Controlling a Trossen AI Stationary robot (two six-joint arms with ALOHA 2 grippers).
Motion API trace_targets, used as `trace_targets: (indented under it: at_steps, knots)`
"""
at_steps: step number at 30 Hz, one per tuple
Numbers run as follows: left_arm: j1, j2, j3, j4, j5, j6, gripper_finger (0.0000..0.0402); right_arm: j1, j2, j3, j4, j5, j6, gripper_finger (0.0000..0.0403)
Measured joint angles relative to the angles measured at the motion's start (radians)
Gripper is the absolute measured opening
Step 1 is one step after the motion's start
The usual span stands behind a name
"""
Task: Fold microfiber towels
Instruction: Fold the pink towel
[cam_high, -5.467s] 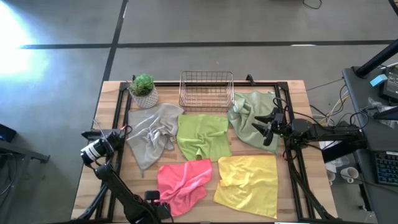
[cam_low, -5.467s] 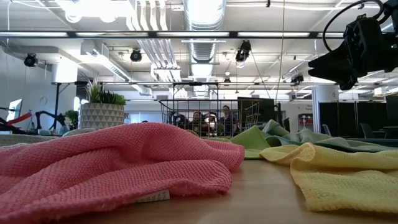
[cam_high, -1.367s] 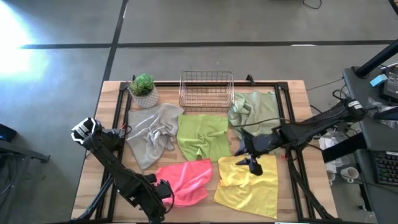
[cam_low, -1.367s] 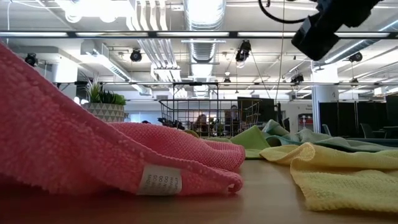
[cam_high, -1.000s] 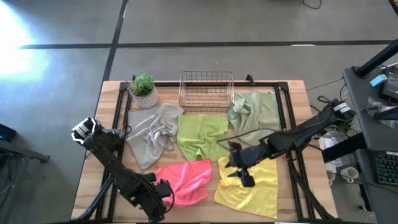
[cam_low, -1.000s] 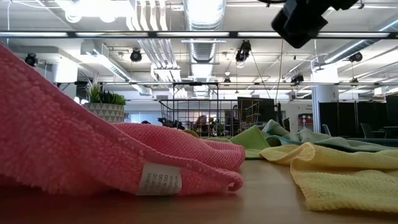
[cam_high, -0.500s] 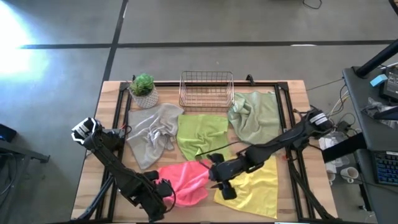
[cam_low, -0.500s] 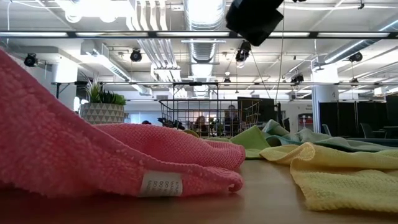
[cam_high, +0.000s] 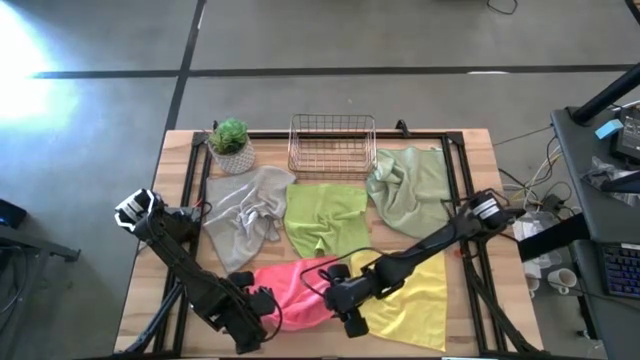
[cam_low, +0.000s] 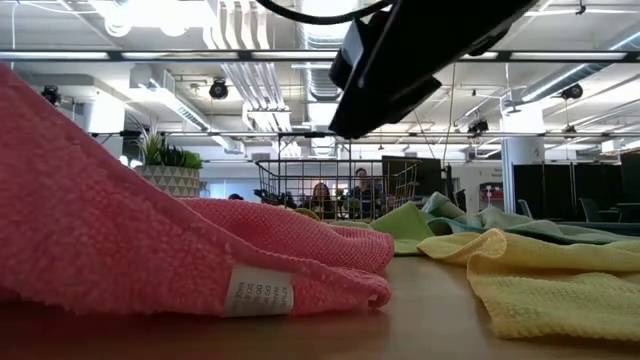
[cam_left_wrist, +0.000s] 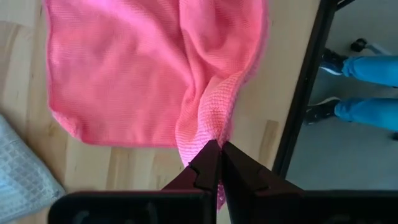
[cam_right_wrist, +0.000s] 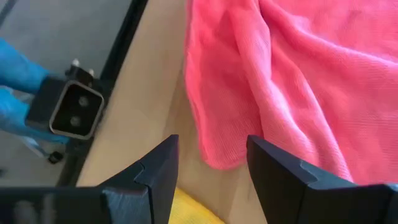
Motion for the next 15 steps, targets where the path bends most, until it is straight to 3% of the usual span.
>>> trace_targets:
  at_steps: [15]
  knots:
    - [0.0, -0.006, 0.0, -0.014, -0.06, 0.005, 0.0, 0.021, 0.147, 0.043, 0.102, -0.001, 0.033, 0.0178]
